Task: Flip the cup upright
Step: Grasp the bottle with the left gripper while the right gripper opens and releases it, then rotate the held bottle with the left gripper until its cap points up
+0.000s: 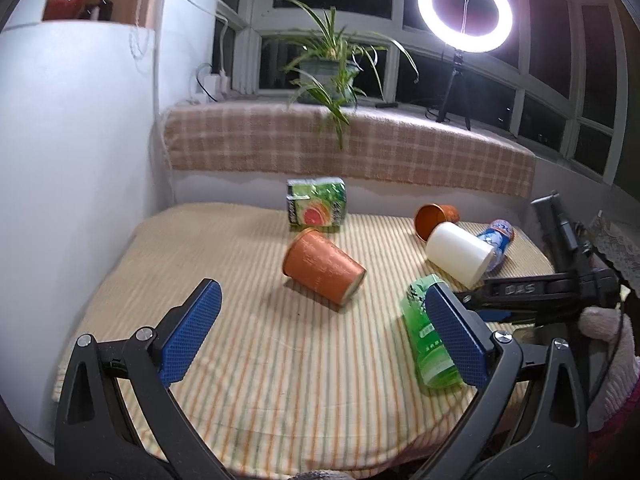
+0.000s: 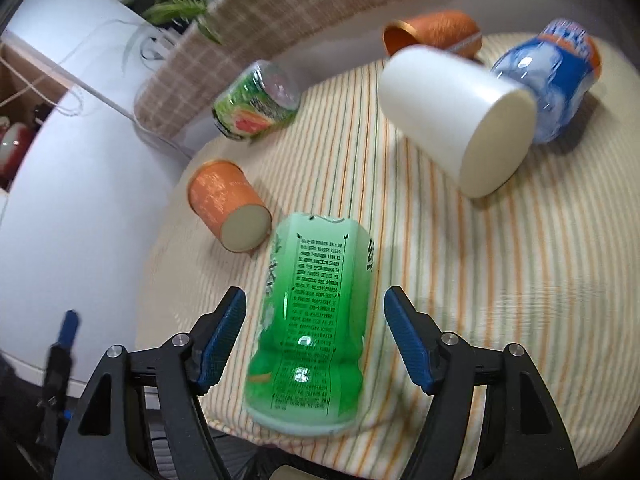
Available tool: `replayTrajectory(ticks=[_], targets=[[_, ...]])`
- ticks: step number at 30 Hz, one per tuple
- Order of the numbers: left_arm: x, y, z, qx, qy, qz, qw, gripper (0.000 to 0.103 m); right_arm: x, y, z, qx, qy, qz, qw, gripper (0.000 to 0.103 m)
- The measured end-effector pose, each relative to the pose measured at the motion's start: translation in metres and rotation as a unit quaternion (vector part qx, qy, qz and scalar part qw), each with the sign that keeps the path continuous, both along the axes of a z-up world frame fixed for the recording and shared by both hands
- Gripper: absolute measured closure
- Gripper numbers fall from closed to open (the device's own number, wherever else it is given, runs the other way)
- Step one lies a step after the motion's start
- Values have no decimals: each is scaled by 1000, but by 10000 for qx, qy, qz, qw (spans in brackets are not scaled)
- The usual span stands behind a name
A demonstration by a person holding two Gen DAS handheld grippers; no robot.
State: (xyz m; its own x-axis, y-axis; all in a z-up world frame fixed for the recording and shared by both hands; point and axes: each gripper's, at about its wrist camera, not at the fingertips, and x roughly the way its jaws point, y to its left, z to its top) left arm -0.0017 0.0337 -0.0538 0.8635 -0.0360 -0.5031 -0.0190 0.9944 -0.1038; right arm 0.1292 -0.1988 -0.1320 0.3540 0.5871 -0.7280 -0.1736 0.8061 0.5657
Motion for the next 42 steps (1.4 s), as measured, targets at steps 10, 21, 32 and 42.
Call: replayTrajectory(ticks=[10, 21, 32, 42], targets=[[56, -6, -25, -1293, 1319, -1123, 9764, 11, -54, -53, 39, -418, -1111, -517, 9916, 32], [111, -31, -59, -2672, 2541, -1752, 9129, 22, -89, -110, 44, -628, -1273, -1314, 9811, 32], [143, -50, -88, -2646, 2983, -1650, 9021, 26, -92, -124, 33, -483, -1100, -1490, 9815, 32], [153, -58, -102, -2616, 3177, -1664, 8961, 37, -90, -130, 28, -529, -991, -1624, 9803, 31]])
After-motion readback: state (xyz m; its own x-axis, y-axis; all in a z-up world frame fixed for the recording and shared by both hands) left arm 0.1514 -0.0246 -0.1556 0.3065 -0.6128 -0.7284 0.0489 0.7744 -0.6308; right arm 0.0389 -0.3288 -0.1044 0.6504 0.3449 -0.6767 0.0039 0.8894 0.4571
